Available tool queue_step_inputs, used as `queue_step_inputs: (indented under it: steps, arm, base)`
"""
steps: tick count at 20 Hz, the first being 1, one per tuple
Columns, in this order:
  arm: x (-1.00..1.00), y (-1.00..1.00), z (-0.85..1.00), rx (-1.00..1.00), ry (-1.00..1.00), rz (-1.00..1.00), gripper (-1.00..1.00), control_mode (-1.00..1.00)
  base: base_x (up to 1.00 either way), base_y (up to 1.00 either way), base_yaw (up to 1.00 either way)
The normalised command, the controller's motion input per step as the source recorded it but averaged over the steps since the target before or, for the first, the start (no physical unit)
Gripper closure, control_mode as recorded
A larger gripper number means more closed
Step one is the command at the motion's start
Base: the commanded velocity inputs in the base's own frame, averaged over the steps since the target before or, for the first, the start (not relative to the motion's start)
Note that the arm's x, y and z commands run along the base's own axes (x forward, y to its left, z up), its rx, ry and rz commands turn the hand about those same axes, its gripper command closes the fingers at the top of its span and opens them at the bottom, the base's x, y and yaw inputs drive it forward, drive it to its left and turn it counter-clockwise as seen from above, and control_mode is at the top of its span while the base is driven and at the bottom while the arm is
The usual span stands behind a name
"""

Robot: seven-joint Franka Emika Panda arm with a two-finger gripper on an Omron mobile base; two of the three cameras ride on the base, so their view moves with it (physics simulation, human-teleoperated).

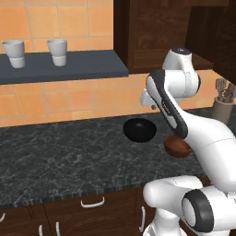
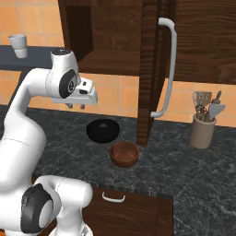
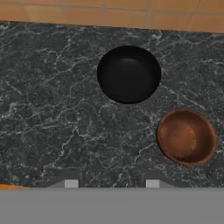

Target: Pick up the bowls on the counter and stack them on top of one another in the open cabinet. Place the smaller bowl on top of the larger bowl.

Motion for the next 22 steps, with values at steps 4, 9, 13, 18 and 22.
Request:
queue_step_inputs:
  steps: [4, 9, 13, 18, 22]
  arm:
    - [-0.45, -0.55, -0.28, 0.08, -0.03, -0.18, -1.00, -1.00]
    - [-0.61, -1.00, -1.00, 0.10, 0.05, -0.45, -1.00, -1.00]
    - [-0.07, -0.96, -0.93, 0.01, 0.07, -0.41, -1.00, -1.00]
    - [0.46, -0.79, -0.57, 0.00, 0.05, -0.07, -1.00, -1.00]
    - [0.23, -0.59, -0.47, 0.01, 0.05, -0.03, -1.00, -1.00]
  base:
    - [0.00, 0.00, 0.00]
    - [0.00, 0.00, 0.00]
    - [0.00, 0.00, 0.00]
    - [0.00, 0.00, 0.00]
    - [0.00, 0.00, 0.00]
